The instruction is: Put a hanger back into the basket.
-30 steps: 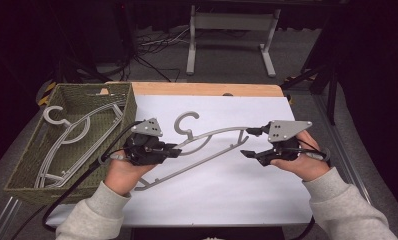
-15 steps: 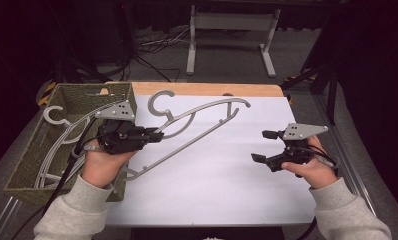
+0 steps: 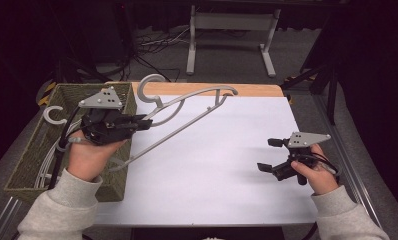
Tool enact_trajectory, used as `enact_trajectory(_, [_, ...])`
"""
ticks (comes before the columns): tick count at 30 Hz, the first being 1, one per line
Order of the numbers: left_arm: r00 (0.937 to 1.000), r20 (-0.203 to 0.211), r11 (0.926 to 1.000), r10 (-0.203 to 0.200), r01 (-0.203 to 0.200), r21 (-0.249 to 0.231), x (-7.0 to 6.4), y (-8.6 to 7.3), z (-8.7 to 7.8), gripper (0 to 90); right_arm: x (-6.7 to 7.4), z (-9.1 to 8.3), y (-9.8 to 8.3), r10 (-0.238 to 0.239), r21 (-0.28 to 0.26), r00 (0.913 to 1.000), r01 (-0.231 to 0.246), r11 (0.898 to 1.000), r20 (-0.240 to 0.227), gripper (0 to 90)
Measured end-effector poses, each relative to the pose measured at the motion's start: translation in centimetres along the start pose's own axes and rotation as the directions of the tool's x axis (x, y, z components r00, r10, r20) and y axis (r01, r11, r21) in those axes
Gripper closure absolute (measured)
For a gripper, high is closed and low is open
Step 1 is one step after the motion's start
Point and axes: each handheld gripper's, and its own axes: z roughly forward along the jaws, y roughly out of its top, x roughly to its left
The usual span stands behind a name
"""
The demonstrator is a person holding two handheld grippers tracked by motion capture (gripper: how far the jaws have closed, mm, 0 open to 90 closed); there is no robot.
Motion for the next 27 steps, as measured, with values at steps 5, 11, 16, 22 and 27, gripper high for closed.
enact_trajectory(5, [0.9989,-0.046,0.9999,-0.005,0.004,-0.010,0.8,-0.1,-1.5,79.8,-0.2,-0.2,-0.7,0.027,-0.017,0.9995,-0.027,0.999,0.014,2.0])
enact_trajectory(11, [0.9919,-0.125,0.9997,-0.023,0.022,-0.004,2.2,-0.5,-3.8,79.7,-0.5,-0.3,-1.4,0.059,-0.038,0.9980,-0.058,0.998,0.024,2.0])
enact_trajectory(16, [0.9851,-0.168,0.9992,-0.039,0.038,-0.012,3.4,-1.4,-5.5,79.8,-0.5,-0.1,-1.9,0.067,-0.031,0.9974,-0.067,0.997,0.026,1.9])
enact_trajectory(22, [0.9772,-0.205,0.9985,-0.054,0.053,-0.013,4.6,-2.4,-6.4,79.7,-0.5,0.0,-2.2,0.067,-0.023,0.9973,-0.066,0.998,0.030,1.8])
enact_trajectory(27, [0.9687,-0.235,0.9968,-0.080,0.077,-0.023,6.0,-3.4,-7.4,79.7,-0.5,0.1,-2.3,0.068,-0.019,0.9971,-0.068,0.998,0.033,1.9])
